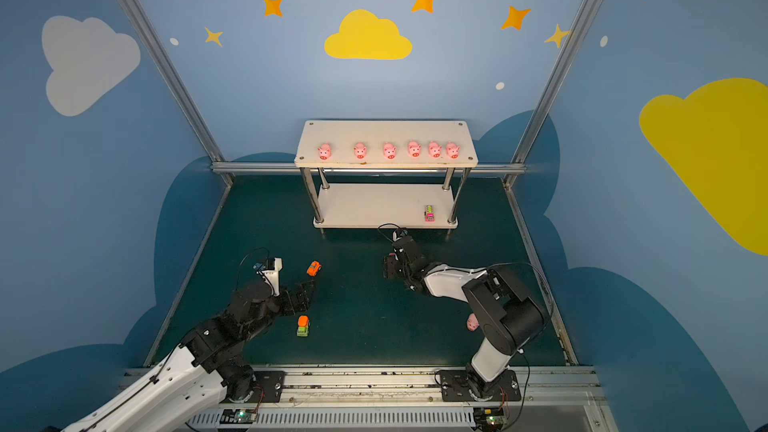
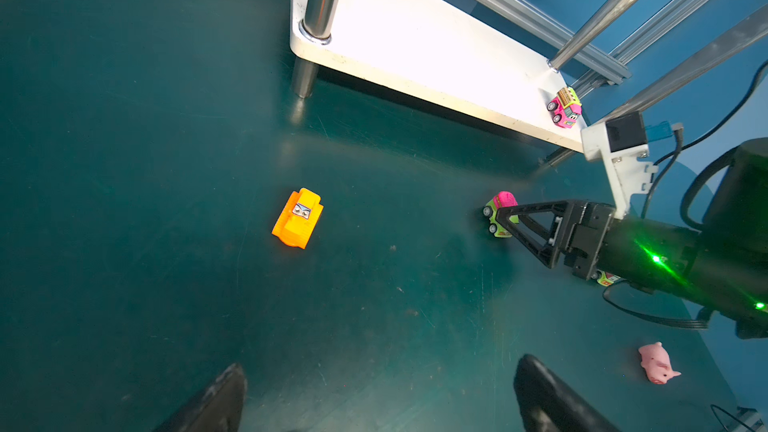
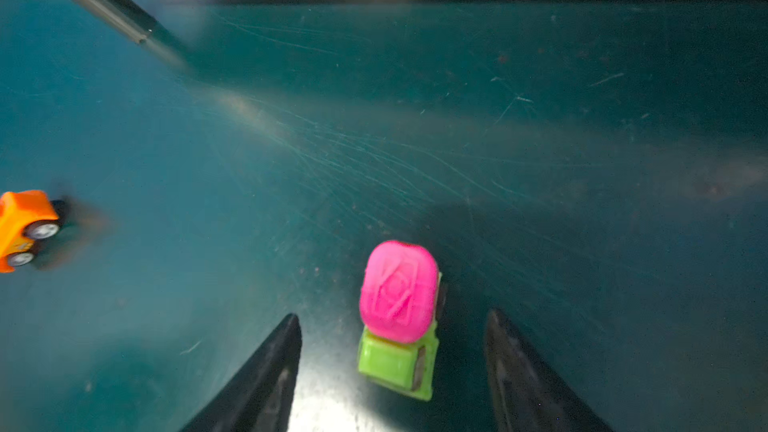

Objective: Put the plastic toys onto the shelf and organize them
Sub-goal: 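Close the right gripper on the pink-and-green truck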

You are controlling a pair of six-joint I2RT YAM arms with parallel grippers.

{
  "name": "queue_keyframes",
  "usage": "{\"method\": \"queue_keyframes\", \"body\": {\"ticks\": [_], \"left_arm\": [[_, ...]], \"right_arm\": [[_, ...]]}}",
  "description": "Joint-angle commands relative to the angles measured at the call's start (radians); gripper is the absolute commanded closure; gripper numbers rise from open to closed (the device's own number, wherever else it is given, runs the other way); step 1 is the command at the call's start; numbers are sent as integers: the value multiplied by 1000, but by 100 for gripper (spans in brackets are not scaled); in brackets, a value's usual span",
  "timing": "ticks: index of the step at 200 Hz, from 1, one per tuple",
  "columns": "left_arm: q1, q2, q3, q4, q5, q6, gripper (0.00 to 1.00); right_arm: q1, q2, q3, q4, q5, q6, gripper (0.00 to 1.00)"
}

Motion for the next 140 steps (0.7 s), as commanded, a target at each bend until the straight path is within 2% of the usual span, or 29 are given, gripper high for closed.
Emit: {"method": "queue_keyframes", "body": {"ticks": [1, 140], "left_arm": [[-4, 0, -6, 4, -8, -2, 0], [-4, 17, -7, 2, -16, -4, 0]], "right_arm": [[0, 34, 0, 59, 27, -1, 33], [3, 95, 20, 31, 73, 8, 52]]}}
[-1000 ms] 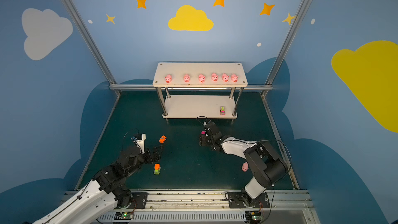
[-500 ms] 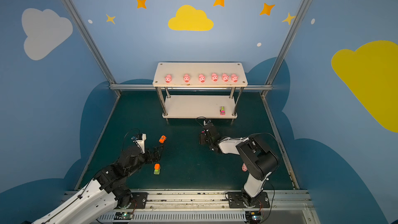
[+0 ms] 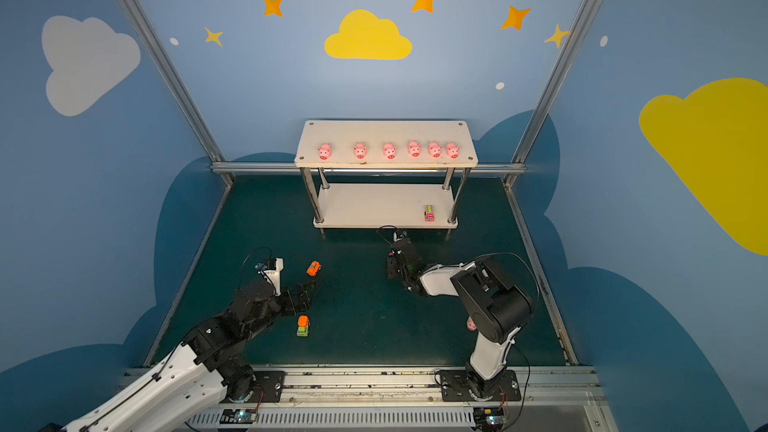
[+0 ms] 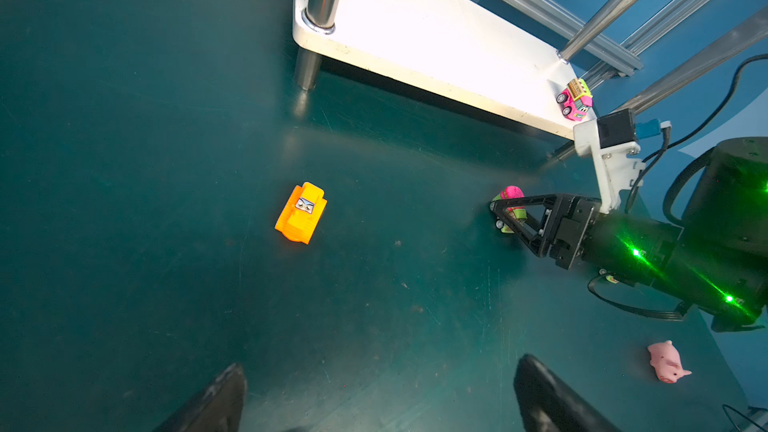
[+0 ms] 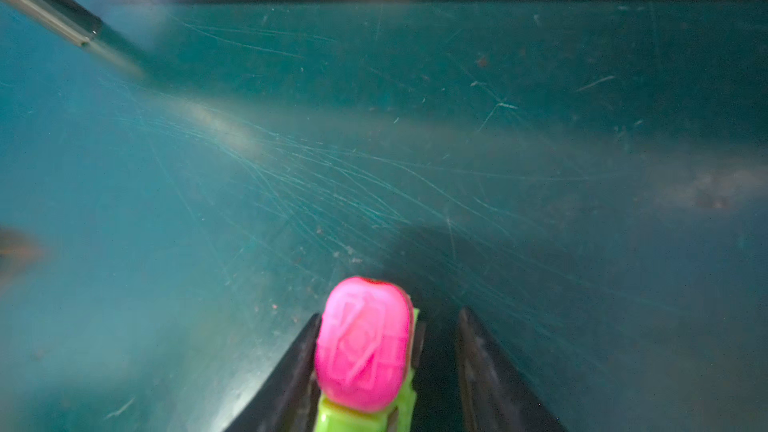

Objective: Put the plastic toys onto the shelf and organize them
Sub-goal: 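Close the right gripper on the pink-and-green truck, then lift the truck with the right gripper onto the lower shelf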

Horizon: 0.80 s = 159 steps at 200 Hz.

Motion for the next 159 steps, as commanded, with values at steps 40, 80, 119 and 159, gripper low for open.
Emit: {"method": "queue_keyframes", "body": {"ticks": [40, 80, 119, 159], "left_arm": [[-4, 0, -6, 3, -14, -4, 0], [-3, -4, -4, -3, -9, -4, 0], [-3, -13, -4, -5, -8, -8, 0], [-3, -12, 0, -3, -6, -5, 0]], "right_arm": [[3, 25, 20, -46, 21, 2, 53], [6, 24, 23, -52, 17, 2, 50], [9, 19, 28, -68, 32, 4, 53], [9, 34, 48, -103, 41, 5, 67]]}}
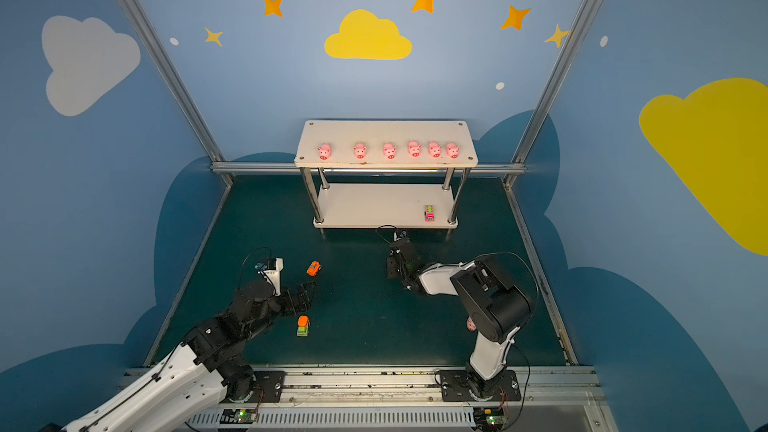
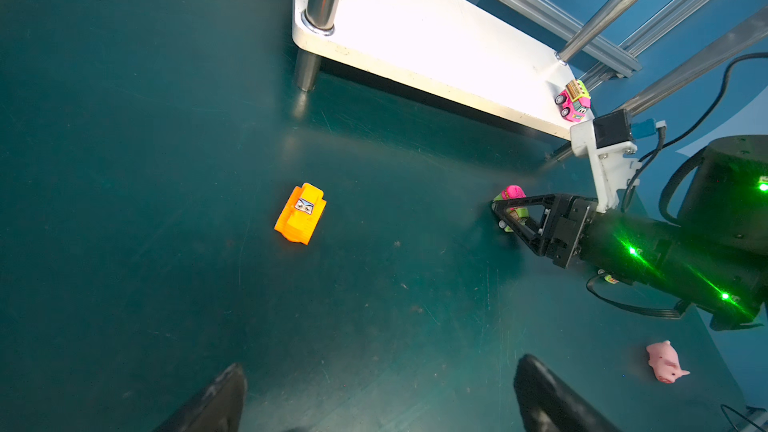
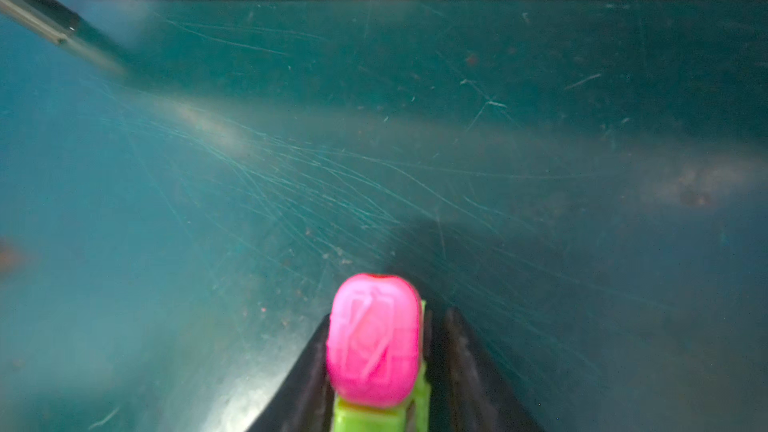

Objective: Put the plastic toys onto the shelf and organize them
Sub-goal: 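Lift the truck with the right gripper onto the lower shelf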

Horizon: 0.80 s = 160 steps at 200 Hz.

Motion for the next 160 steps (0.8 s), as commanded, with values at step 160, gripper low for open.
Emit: {"method": "queue_keyframes", "body": {"ticks": [160], "left_arm": [[-3, 44, 54, 13, -35, 32, 0]], "right_arm": [[-87, -110, 294, -291, 56, -144, 79]]}}
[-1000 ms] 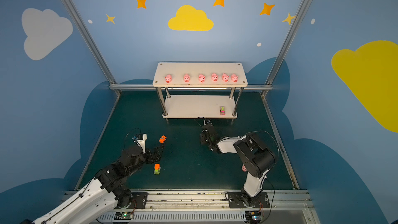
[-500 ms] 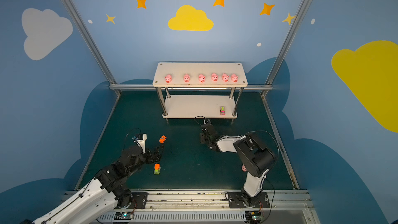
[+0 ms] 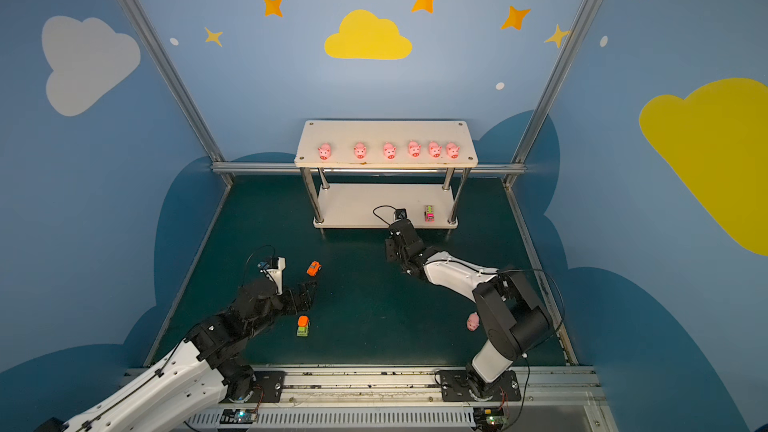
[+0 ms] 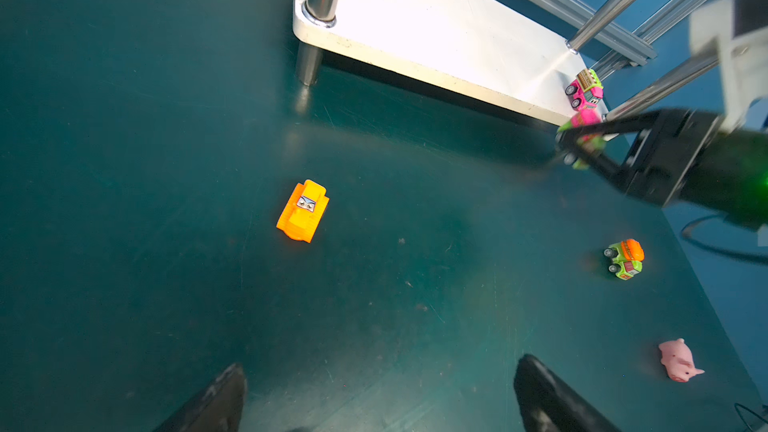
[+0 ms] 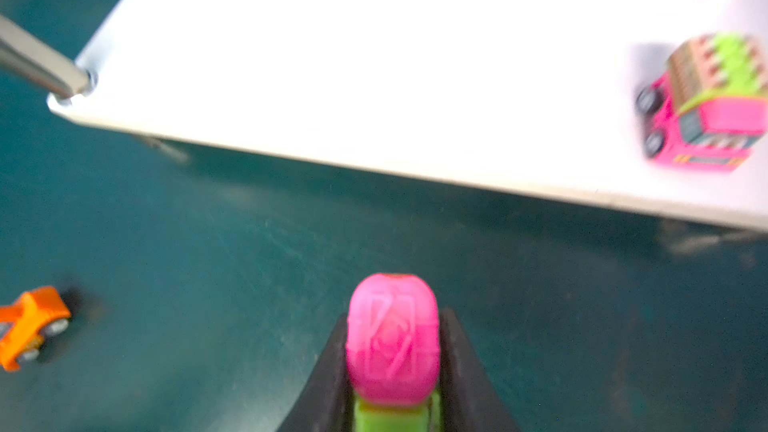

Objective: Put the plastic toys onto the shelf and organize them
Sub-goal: 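Lift the truck with the right gripper onto the lower shelf, then lower the truck beside the first truck and open the right gripper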

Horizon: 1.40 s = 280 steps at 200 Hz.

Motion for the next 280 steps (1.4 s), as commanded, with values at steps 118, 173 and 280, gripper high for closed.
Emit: {"method": "queue_keyframes", "body": {"ticks": [118, 173, 280], "left_arm": [[2, 108, 122, 6, -74, 67, 0], [13, 144, 134, 15, -68, 80, 0], [27, 143, 134, 16, -57, 79, 0]], "right_arm": [[-208, 272, 320, -78, -97, -67, 78], [-216, 307, 330, -85, -101, -51, 75], [-227, 264, 315, -76, -155, -37, 45]]}}
